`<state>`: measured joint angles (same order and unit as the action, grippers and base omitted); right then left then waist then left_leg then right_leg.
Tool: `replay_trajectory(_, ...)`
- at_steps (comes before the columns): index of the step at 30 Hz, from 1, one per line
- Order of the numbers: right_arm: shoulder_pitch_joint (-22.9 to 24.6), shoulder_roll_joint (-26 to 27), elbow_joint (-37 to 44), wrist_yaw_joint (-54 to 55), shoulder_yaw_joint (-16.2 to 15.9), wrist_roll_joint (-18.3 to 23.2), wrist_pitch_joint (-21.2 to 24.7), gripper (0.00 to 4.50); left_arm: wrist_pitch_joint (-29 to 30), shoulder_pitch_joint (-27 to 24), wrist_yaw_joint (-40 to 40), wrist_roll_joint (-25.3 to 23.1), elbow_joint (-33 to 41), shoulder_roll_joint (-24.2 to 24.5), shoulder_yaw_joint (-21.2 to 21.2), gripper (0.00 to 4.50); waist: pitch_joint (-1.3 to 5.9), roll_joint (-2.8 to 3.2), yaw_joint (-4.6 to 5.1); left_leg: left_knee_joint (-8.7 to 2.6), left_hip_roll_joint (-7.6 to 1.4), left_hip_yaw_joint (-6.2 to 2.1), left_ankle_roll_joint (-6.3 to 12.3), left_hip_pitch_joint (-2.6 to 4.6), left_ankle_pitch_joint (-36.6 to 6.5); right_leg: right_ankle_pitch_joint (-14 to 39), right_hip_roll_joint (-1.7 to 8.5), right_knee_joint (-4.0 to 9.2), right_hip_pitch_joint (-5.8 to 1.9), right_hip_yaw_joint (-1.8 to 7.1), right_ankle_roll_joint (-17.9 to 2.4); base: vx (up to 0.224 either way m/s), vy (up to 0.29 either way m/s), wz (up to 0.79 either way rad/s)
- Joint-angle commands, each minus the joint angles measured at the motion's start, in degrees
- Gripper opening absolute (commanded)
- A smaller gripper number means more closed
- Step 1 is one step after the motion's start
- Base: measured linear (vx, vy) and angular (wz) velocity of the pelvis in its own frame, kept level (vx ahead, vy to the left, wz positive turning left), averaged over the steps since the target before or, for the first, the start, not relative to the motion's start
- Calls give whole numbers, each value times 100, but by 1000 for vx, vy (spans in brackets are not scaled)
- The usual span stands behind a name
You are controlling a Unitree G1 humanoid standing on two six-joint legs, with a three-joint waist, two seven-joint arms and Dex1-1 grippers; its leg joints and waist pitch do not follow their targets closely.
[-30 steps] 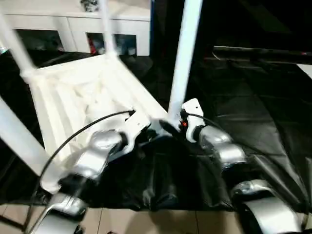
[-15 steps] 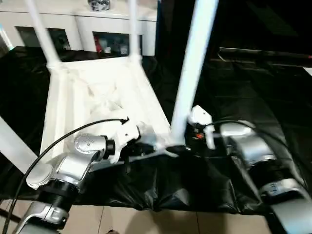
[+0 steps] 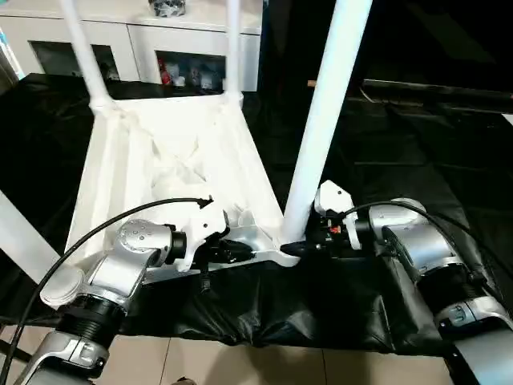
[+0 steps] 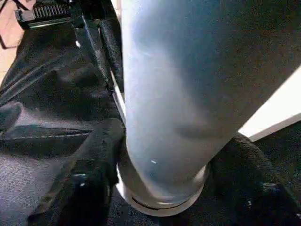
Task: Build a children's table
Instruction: Rotate leg to tighten
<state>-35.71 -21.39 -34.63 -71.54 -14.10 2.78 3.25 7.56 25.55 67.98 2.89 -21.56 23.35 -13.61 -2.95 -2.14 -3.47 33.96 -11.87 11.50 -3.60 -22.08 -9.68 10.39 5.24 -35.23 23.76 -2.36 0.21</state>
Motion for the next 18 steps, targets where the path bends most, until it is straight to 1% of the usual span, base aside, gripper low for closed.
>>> replay_trajectory(1,147,11,70,-67,-202,-64,33,256,-107,27,13,138,137,-53,-35,0,384,-13,15,-377,-144,-40,212,142,-1253,1047,210,368,-251,176,-1294,0,0,0)
replay_trajectory(3,191,48,85,-9,-196,-59,38,247,-110,21,-11,132,140,-41,-15,0,386,-9,19,-380,-142,-43,199,141,-1257,1023,204,367,-252,175,-1285,0,0,0)
replay_trajectory(4,242,111,84,94,-152,-27,47,247,-115,12,-18,129,133,-44,-8,0,382,19,25,-382,-139,-42,186,142,-1280,1007,202,371,-247,179,-1288,0,0,0)
replay_trajectory(6,296,193,97,239,-79,21,67,242,-116,6,-51,116,123,-64,-13,0,377,16,33,-392,-138,-45,145,147,-1383,1078,204,386,-246,180,-1278,0,0,0)
replay_trajectory(7,326,265,88,381,-11,57,115,238,-131,13,-114,85,101,-98,-25,0,370,17,42,-409,-140,-58,107,149,-1496,1207,204,396,-250,174,-1252,0,0,0)
replay_trajectory(8,398,437,36,775,120,67,98,225,-133,54,-320,-17,26,-205,-60,0,373,8,48,-410,-140,-58,87,154,-1537,1249,202,402,-243,175,-1239,0,0,0)
replay_trajectory(9,429,529,1,974,182,71,107,219,-120,86,-429,-78,-12,-267,-88,0,351,11,59,-426,-144,-63,35,169,-1684,1454,208,434,-214,179,-1200,0,0,0)
replay_trajectory(11,465,732,-84,1411,310,79,159,215,-40,167,-701,-205,-105,-414,-133,0,329,2,85,-446,-133,-88,-88,182,-1994,2038,223,492,-201,173,-1026,0,0,0)
replay_trajectory(12,471,830,-131,1635,369,77,189,211,-7,210,-829,-256,-157,-486,-147,0,318,-4,108,-450,-127,-89,-109,185,-2082,2205,219,512,-186,173,-975,0,0,0)
replay_trajectory(13,484,985,-199,1919,426,75,244,209,36,267,-976,-285,-214,-621,-163,0,311,1,117,-457,-127,-107,-151,189,-2158,2353,227,522,-183,169,-933,0,0,0)
replay_trajectory(14,512,1200,-270,2273,473,58,288,207,71,358,-1190,-330,-298,-811,-185,0,292,14,165,-462,-109,-137,-253,222,-2464,2896,233,587,-156,144,-765,0,0,0)
replay_trajectory(15,514,1214,-274,2294,475,57,289,207,72,364,-1205,-334,-304,-823,-187,0,290,11,185,-462,-110,-146,-271,228,-2534,3031,240,609,-145,140,-712,0,0,0)
replay_trajectory(16,549,1403,-319,2531,443,11,290,206,101,464,-1405,-389,-401,-1004,-217,0,292,36,199,-461,-103,-173,-280,230,-2620,3231,255,639,-150,123,-620,0,0,0)
replay_trajectory(17,552,1418,-322,2546,437,7,289,205,105,472,-1421,-393,-410,-1018,-220,0,283,25,217,-466,-103,-172,-282,225,-2649,3292,248,663,-141,120,-574,0,0,0)
replay_trajectory(18,548,1555,-370,2698,409,-26,284,204,145,540,-1556,-433,-481,-1137,-244,0,293,6,220,-462,-93,-186,-267,224,-2690,3390,249,676,-146,109,-510,0,0,0)
